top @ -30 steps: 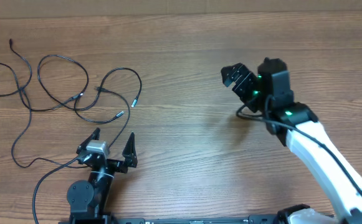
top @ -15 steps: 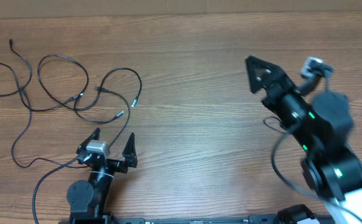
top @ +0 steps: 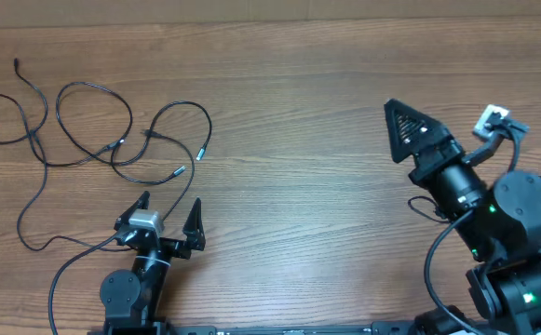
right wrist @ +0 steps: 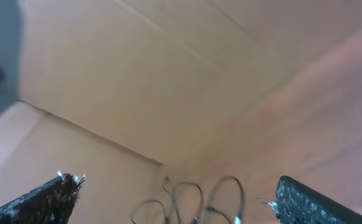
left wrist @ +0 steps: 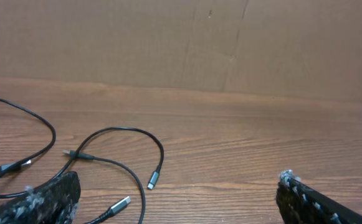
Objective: Untangle cables
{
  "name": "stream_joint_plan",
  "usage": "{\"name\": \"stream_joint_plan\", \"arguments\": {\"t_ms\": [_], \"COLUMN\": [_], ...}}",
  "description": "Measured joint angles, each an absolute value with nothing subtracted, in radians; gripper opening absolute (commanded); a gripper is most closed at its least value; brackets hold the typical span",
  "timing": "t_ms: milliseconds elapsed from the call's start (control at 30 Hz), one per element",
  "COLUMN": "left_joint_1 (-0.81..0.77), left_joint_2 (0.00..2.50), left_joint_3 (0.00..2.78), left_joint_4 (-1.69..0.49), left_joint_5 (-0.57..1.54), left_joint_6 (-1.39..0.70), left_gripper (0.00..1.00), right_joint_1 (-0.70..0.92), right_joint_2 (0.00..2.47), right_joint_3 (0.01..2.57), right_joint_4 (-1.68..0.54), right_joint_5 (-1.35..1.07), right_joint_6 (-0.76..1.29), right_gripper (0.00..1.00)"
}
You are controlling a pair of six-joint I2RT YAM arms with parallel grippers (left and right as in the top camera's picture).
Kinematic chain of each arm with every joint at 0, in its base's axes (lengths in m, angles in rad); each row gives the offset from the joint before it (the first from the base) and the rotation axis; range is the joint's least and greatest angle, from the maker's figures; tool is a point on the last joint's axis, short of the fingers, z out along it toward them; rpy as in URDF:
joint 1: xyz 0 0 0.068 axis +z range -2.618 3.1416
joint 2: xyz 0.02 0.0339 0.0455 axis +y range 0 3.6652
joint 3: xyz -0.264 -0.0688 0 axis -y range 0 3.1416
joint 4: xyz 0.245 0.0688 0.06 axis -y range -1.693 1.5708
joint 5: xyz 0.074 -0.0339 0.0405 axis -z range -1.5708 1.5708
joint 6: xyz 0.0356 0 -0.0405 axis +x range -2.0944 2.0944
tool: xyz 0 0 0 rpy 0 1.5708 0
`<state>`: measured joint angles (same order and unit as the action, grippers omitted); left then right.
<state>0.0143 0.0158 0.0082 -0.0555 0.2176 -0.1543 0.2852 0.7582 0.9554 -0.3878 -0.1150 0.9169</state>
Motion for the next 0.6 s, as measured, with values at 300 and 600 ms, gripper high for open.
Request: {"name": "stream_joint_plan", "arguments": {"t_ms": [300, 600], "left_joint_1": [0.014, 0.014], "left_joint_2": [0.016, 0.016], "left_joint_3": [0.008, 0.008], "left_joint_4": [-0.056, -0.056], "left_joint_5": [0.218, 0.218], "left_joint_6": [-0.154, -0.154], "left_gripper": [1.0, 1.0], "right_joint_1": [0.285, 0.267], "right_joint_2": [0.691, 0.503], "right_joint_3": [0.905, 0.755], "right_joint_4": [-0.656, -0.719], "right_joint_5": [-0.115, -0.116], "right_joint_6": [0.917, 0.916], "right_gripper": [1.0, 1.0]}}
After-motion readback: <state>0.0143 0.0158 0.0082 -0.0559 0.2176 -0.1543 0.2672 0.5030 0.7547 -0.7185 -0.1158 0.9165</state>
